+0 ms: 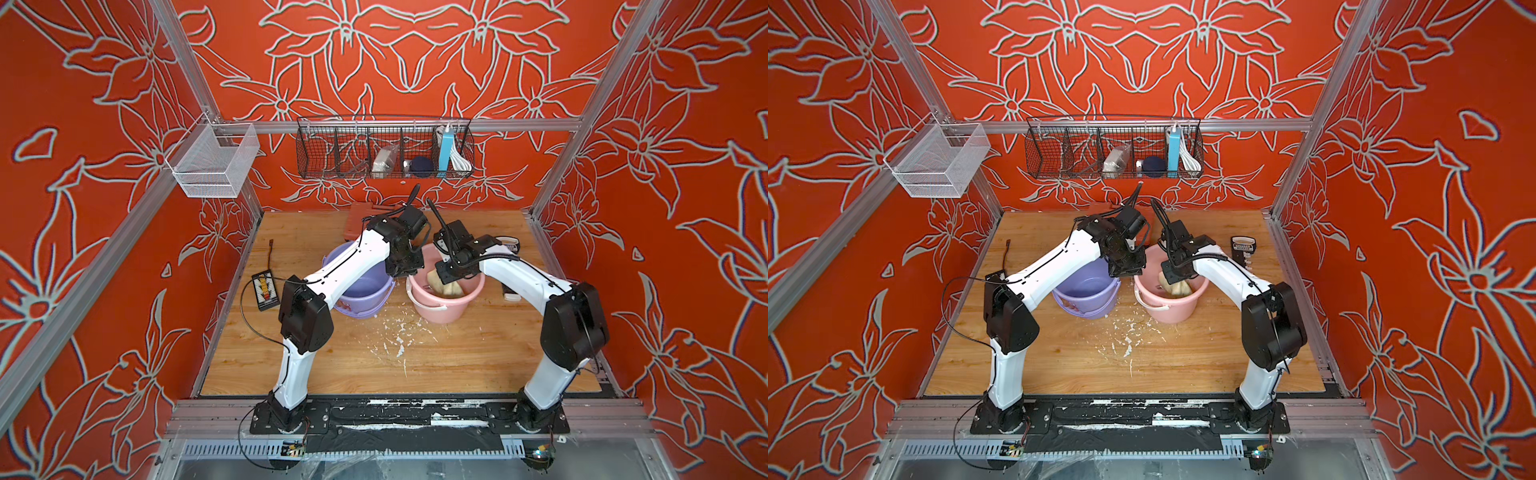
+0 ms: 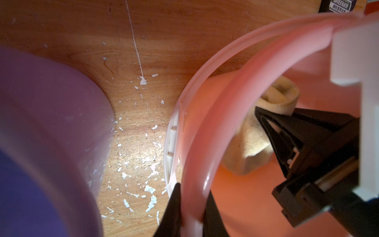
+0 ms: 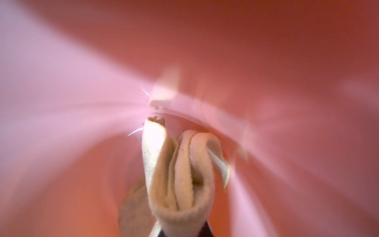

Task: Wipe the inside of the bucket with a cloth
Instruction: Wipe the dirt from the inside of the bucket.

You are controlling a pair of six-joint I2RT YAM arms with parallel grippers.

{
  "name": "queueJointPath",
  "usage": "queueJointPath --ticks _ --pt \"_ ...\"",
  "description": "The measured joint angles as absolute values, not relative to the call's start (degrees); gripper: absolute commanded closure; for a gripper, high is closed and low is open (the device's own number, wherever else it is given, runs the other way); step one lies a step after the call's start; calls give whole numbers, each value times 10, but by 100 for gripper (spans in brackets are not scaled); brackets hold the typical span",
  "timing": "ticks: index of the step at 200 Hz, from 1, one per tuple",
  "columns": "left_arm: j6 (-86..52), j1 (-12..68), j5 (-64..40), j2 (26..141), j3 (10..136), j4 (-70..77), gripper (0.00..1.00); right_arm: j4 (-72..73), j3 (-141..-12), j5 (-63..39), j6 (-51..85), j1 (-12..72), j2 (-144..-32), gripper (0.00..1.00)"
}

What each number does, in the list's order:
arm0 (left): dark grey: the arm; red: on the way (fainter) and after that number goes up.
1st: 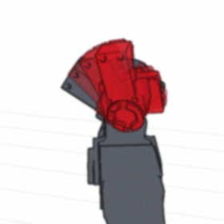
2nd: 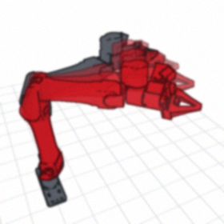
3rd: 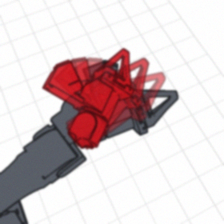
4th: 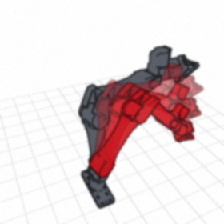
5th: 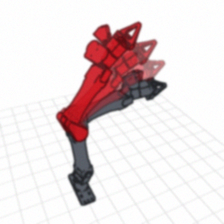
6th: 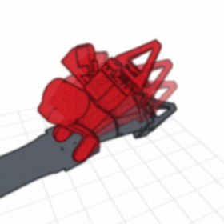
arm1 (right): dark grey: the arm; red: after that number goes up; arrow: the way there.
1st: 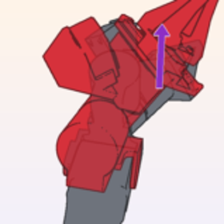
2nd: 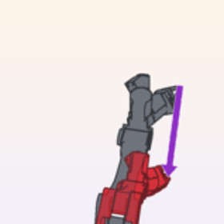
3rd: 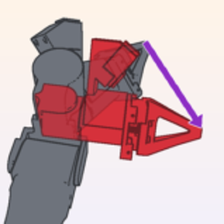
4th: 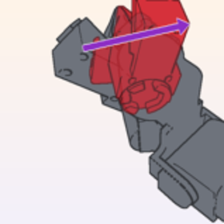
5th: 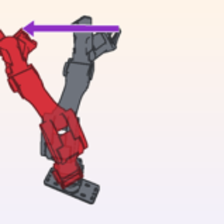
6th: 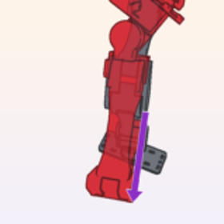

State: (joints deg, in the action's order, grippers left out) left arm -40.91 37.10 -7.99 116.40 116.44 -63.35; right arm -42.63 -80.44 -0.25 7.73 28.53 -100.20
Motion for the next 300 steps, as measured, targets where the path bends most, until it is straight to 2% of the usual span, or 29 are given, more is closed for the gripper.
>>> queueJointPath --ticks 37,76,116,136,156,198,245,269,300 --pt "-409 370 -80 1167 1170 -633 100 -423 -759 -7 77 286 -976 100" --pt "-407 370 -83 1175 1178 -627 100 -449 -740 7 85 287 -996 100" --pt "-417 367 -87 1174 1164 -598 100 -494 -805 85 132 291 -1091 100" --pt "-426 359 -87 1171 1152 -573 100 -506 -845 86 153 294 -1142 100" --pt "-429 356 -84 1168 1144 -557 100 -497 -856 48 166 295 -1161 100" --pt "-431 356 -78 1164 1138 -554 100 -396 -800 -173 163 296 -1115 100" --pt "-415 356 -66 1158 1140 -592 100 -365 -768 -348 93 286 -1046 100" --pt "-405 357 -58 1156 1143 -608 100 -370 -768 -389 65 285 -1030 100" --pt "-393 360 -41 1159 1166 -636 100 -391 -793 -370 63 288 -1039 100"
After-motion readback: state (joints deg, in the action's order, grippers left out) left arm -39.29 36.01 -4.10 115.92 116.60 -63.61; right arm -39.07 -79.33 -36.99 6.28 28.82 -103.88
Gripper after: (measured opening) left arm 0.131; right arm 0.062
